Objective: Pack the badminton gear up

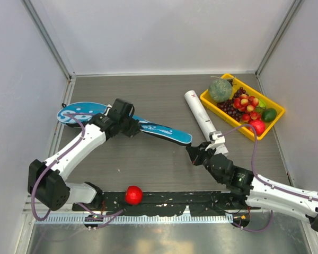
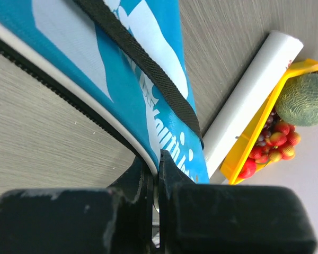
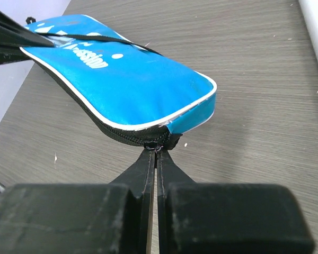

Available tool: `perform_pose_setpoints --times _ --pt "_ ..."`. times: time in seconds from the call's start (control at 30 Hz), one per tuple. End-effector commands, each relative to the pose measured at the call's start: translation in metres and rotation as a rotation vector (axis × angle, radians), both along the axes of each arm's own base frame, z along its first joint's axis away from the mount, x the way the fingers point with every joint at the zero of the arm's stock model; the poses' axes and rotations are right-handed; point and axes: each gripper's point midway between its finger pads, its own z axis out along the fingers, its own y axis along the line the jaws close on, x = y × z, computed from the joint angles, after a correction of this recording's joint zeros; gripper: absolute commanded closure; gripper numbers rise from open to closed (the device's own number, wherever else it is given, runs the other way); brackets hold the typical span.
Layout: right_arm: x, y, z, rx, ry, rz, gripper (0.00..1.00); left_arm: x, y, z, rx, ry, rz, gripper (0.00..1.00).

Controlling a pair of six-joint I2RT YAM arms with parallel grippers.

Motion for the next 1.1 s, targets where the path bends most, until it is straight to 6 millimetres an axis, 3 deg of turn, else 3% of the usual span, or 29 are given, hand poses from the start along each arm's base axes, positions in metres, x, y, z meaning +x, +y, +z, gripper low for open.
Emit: perform_pose_setpoints --times 0.0,0.13,0.43,0.63,0.73,0.93,1.07 --pt "0.004 -0.031 -0.04 -0.134 0.045 -0.092 0.95 0.028 0.027 0.032 0.084 -0.195 -0.021 1.0" --pt "0.0 -0.028 -0.046 -0.128 0.054 -0.061 0.95 0.036 0.023 0.04 0.088 -0.267 -0.139 1.0" --pt "-0.006 -0.029 -0.06 -0.169 0.09 -0.028 0.95 0.039 0.046 0.031 0.194 -0.254 -0.233 1.0" --pt "-0.022 0.004 -0.049 -0.096 0.074 0.163 0.94 0.054 0.007 0.048 0.159 -0.481 -0.531 1.0" --pt "-0.025 0.011 -0.055 -0.115 0.09 0.2 0.88 0.057 0.003 0.042 0.178 -0.496 -0.588 1.0" --pt "-0.025 0.023 -0.075 -0.155 0.129 0.239 0.88 0.062 0.003 0.016 0.161 -0.513 -0.562 1.0" --pt "-0.024 0.026 -0.084 -0.169 0.174 0.227 0.89 0.057 0.013 -0.01 0.112 -0.445 -0.429 1.0"
